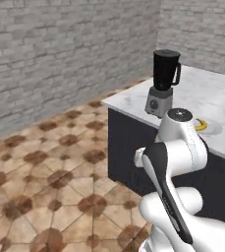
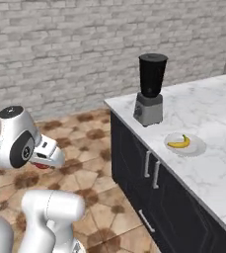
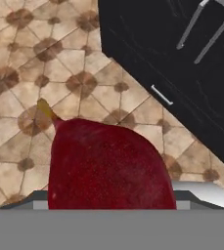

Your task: Pick the pear and banana from the fridge and place them on the plate next to the blender to make a fruit smoothie.

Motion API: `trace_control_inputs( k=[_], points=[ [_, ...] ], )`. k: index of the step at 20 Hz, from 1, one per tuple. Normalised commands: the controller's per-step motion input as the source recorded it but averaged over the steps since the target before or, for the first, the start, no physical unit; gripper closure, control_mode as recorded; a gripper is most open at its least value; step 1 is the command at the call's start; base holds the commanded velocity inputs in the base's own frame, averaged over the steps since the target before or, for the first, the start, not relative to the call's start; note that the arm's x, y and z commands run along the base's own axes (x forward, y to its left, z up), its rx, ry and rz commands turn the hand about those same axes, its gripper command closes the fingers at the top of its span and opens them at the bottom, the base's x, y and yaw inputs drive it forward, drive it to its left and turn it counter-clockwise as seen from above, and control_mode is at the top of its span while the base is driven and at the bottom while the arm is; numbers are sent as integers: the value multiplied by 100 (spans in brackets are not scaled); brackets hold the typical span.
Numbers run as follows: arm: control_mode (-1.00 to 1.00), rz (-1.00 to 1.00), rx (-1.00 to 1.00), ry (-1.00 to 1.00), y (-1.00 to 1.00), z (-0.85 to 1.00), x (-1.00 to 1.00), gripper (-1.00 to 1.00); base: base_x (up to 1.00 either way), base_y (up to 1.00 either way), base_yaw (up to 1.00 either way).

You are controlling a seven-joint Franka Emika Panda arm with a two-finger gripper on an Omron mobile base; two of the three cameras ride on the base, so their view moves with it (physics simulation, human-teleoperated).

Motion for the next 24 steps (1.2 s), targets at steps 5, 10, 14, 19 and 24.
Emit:
trace_control_inputs(
  k=[5,10,14,19,24],
  points=[
    [100,0,0,0,0,0,0,100,43,-50,-63],
    [100,0,0,0,0,0,0,100,56,-43,-58],
    [100,0,0,0,0,0,0,100,45,-17,-52],
    [100,0,0,0,0,0,0,100,54,43,-32],
    [100,0,0,0,0,0,0,100,61,57,-26]
  ],
)
